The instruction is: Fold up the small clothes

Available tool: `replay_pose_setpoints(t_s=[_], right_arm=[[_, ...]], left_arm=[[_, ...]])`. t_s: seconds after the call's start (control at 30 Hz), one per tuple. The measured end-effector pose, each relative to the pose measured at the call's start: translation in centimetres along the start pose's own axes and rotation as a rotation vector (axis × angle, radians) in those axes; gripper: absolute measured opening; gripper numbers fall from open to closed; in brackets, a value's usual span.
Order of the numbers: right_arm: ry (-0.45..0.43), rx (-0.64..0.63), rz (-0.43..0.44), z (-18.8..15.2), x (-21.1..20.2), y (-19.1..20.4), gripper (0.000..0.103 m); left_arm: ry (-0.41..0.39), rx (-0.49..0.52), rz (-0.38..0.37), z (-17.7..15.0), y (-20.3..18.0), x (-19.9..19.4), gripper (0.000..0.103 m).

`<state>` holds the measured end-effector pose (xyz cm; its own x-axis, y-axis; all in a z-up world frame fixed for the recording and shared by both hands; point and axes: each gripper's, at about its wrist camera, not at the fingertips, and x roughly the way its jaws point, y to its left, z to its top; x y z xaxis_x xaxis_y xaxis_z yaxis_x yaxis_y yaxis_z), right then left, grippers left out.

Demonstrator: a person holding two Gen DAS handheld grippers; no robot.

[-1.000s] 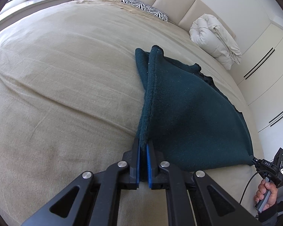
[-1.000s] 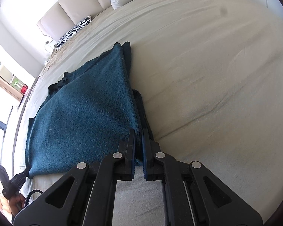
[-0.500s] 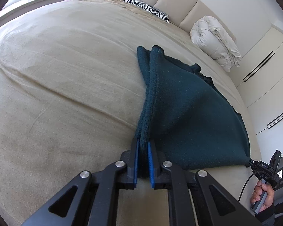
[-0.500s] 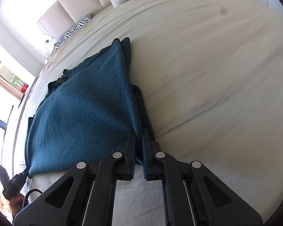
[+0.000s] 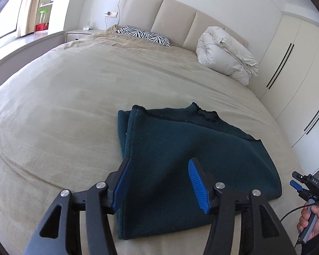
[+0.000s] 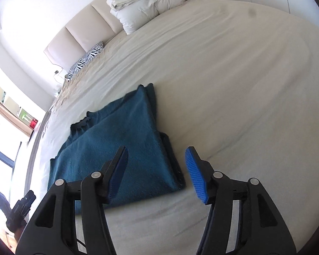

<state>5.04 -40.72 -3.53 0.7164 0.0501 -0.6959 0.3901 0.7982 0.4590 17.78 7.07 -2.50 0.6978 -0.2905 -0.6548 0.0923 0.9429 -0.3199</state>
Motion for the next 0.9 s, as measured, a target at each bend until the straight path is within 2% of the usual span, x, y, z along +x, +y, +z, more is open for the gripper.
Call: replay_pose_setpoints(t_s=[0.07,0.23,0.4,0.47,0.5,0.53,0.57,0.6,0.73,0.77,0.8,0.9], right_arm=[[0.031,-0.002,0.088,1.3,1.7,2.1,0.056],[0.133,-0.046,0.236,3.2,8.5,9.0,0.056],[0.285,-0.024,0.363,2.9,16.4,14.7,0.056],[0.313,-0.019,0.365,2.4,18.9,15.6,0.056],[0.315,-0.006,0.339,2.3,20.0,15.2,0.053],[0.311,0.026,0.343,2.4,20.8,14.4,0.050],[0.300,0.066,0.373,2.7,21.3,13.2,0.042],[0.283,0.107,0.384,3.1,21.6,11.8,0.030],[0.148,0.305,0.370,4.9,20.6,4.3,0.024],[0.111,0.343,0.356,5.2,20.1,2.4,0.014],[0.085,0.378,0.346,5.5,19.5,0.8,0.009],[-0.012,0.403,0.244,6.4,17.2,-2.4,0.009]], left_arm=[[-0.024,0.041,0.000,1.6,-1.3,2.0,0.059],[-0.038,0.131,0.032,5.0,-3.3,7.6,0.059],[0.027,0.134,0.088,6.0,-2.2,13.0,0.059],[0.068,0.129,0.125,5.5,-0.8,15.2,0.059],[0.088,0.111,0.139,4.9,0.2,16.2,0.059],[0.087,0.079,0.120,4.6,1.3,16.6,0.059],[0.071,0.045,0.080,4.5,2.0,16.4,0.059],[0.069,0.024,0.060,4.7,2.5,16.3,0.059],[0.070,0.030,0.054,4.5,2.7,16.7,0.061],[0.069,0.036,0.055,4.5,2.7,16.7,0.061],[0.068,0.041,0.055,4.4,2.6,16.7,0.063],[0.065,0.045,0.047,4.3,2.6,16.7,0.064]])
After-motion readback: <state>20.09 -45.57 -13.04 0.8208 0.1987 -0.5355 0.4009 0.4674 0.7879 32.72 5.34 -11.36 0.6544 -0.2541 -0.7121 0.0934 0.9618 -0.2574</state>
